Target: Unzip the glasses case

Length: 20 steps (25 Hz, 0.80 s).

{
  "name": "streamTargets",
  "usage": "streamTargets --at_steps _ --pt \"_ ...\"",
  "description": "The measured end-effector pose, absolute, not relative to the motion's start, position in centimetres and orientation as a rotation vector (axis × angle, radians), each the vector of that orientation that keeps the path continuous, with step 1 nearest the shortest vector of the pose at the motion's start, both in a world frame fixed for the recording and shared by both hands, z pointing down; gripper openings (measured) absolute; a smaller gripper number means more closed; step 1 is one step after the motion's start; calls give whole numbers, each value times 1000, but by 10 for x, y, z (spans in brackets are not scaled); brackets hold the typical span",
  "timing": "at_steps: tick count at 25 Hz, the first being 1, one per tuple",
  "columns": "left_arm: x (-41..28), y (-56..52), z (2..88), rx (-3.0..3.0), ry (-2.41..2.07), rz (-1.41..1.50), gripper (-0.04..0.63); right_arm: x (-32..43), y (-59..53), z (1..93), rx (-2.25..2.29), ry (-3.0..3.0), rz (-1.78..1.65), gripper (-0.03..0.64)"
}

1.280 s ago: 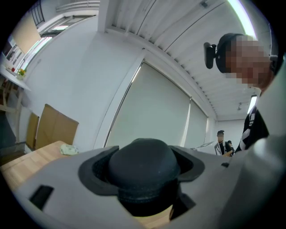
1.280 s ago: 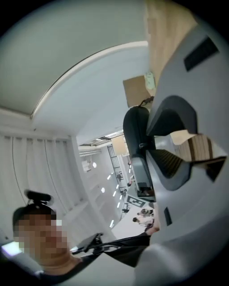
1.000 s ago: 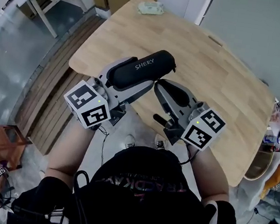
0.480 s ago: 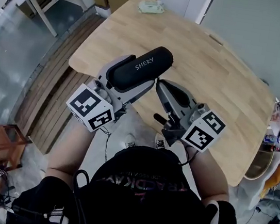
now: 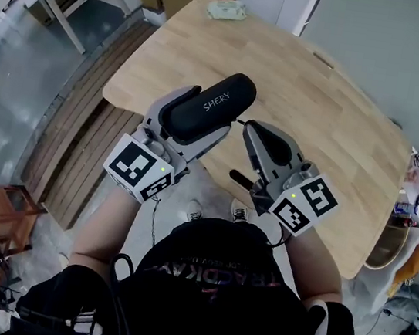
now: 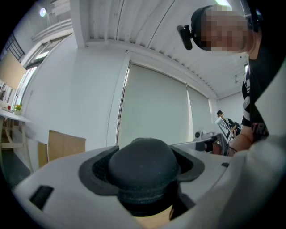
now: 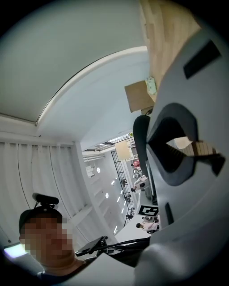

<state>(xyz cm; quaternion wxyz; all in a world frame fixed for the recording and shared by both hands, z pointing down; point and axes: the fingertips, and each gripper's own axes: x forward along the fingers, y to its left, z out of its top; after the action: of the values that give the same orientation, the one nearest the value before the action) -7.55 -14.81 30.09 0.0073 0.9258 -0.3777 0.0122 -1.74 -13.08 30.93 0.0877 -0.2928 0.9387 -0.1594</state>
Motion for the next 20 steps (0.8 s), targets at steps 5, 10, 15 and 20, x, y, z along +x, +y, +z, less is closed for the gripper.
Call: streamTargets --at_steps 5,10,15,20 --pt "-69 -140 303 2926 -1085 32 353 -7 -131 310 -938 2899 -292 17" --pt "-65 -125 300 2964 -922 12 353 16 -141 309 -1028 2922 -226 15" --pt "-73 -120 288 2913 -825 -123 353 34 -137 296 -876 2884 -309 17" --pt "-76 -121 274 2906 -842 -194 353 11 -115 294 -615 2827 -523 77"
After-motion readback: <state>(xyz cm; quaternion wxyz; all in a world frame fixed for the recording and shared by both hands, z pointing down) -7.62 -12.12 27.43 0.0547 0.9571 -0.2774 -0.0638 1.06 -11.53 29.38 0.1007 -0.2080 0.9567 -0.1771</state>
